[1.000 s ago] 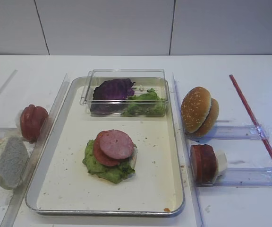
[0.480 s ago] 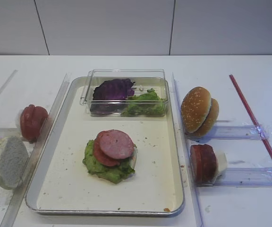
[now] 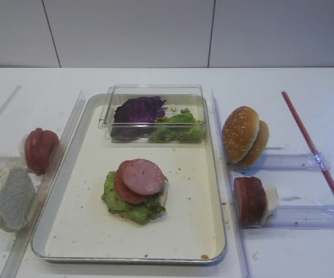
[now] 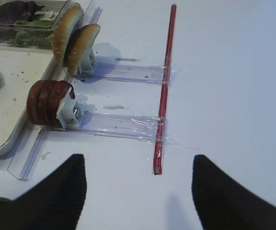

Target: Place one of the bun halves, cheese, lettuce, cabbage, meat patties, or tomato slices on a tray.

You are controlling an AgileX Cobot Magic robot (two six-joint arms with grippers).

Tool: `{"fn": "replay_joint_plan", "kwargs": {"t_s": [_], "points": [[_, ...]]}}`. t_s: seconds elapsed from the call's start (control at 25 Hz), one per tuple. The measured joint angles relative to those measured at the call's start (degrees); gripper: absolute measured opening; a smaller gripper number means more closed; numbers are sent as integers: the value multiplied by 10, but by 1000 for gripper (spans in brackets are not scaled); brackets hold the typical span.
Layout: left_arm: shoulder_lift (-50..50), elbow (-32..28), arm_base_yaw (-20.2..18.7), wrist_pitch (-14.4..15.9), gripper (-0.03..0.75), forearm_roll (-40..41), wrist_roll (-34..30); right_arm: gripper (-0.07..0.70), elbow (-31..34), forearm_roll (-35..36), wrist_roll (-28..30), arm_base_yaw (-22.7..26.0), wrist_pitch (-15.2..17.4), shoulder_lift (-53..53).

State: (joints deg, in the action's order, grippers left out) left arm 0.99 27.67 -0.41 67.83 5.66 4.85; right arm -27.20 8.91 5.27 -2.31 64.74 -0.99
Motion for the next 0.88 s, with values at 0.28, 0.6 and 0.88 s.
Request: {"fn": "replay_joint_plan", "kwargs": {"t_s": [0.28, 0.6, 0.88], "points": [[0, 0, 0, 0, 412, 0, 0, 486, 0, 0, 0, 0, 0, 0], [0, 0, 0, 0, 412, 0, 0, 486, 0, 0, 0, 0, 0, 0], [0, 0, 0, 0, 412, 0, 0, 486, 0, 0, 0, 0, 0, 0]]}}
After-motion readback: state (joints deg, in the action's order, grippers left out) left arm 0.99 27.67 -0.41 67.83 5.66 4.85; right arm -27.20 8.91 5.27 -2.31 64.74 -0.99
